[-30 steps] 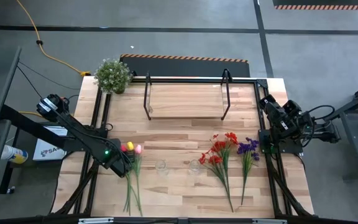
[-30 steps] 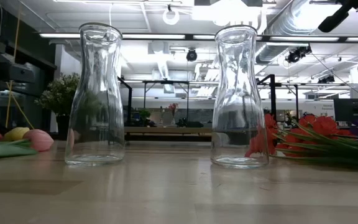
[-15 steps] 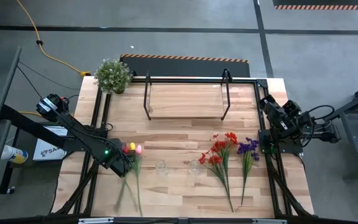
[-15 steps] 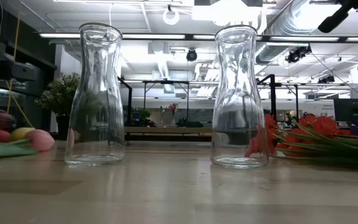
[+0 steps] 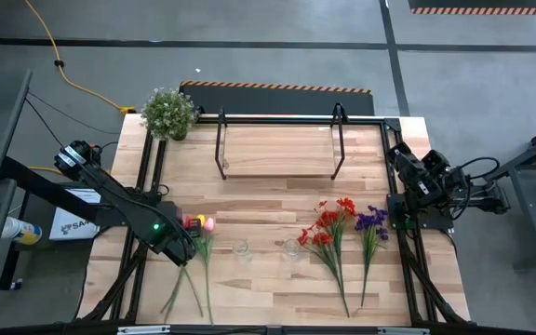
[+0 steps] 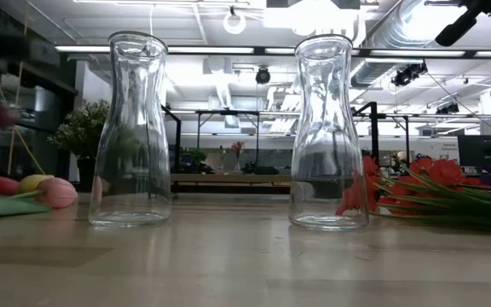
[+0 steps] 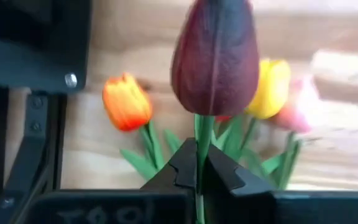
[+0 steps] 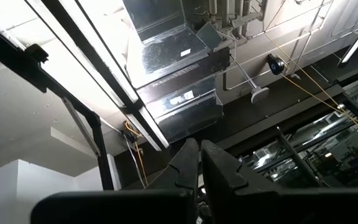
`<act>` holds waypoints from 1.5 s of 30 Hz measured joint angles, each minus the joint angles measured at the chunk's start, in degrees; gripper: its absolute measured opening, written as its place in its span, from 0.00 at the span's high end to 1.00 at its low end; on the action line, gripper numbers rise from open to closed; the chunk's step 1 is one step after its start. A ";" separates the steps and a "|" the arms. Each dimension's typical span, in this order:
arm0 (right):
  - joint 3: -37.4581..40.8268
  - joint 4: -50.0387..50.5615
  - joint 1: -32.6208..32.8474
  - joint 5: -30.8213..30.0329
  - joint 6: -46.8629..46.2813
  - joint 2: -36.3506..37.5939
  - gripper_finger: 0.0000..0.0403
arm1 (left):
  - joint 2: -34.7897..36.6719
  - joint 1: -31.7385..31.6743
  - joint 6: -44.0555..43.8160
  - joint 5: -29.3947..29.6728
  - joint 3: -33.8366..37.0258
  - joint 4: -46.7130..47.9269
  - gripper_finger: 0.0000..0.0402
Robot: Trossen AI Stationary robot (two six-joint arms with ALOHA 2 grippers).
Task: Pick and place flowers into a vace then onto a shelf
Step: Put the dark red flower into the left transparent vase
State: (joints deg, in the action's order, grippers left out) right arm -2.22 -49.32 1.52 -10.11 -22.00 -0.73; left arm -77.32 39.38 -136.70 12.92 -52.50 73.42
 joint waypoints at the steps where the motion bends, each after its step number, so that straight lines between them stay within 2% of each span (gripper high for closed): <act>1: 0.00 0.02 -0.01 0.00 0.00 0.00 0.97 | 0.00 0.00 -0.05 1.52 -1.24 1.88 0.92; 6: 0.00 0.17 -0.01 0.00 0.00 0.00 0.97 | -0.01 0.00 -0.23 9.04 -7.65 10.44 0.92; 10: 0.00 0.17 -0.01 0.00 0.00 0.00 0.97 | -0.02 0.00 -1.34 11.39 -12.96 17.09 0.92; 15: 0.00 0.41 0.00 0.00 0.00 0.00 0.97 | 1.23 0.02 -1.31 19.78 -16.33 16.75 0.92; 20: 0.00 1.09 0.00 0.00 0.00 0.00 0.97 | 1.61 0.00 -0.01 30.78 -19.31 16.60 0.92; 24: 0.00 1.09 -0.01 0.02 -0.01 0.00 0.97 | 1.84 0.00 3.80 37.73 -22.82 16.51 0.92; 35: 0.00 1.27 0.00 0.00 0.00 0.00 0.97 | 2.05 0.01 26.47 53.71 -37.83 15.17 0.92; 39: 0.00 1.77 -0.01 0.00 0.00 0.00 0.97 | 2.10 0.00 40.77 58.15 -40.05 5.30 0.92; 45: 0.00 2.53 0.00 0.00 1.07 0.00 0.97 | 1.28 0.00 61.94 58.26 -40.23 -14.02 0.92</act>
State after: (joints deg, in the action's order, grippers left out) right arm -2.22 -46.79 1.52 -10.11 -20.92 -0.73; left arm -76.03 39.38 -74.76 71.17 -92.73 59.40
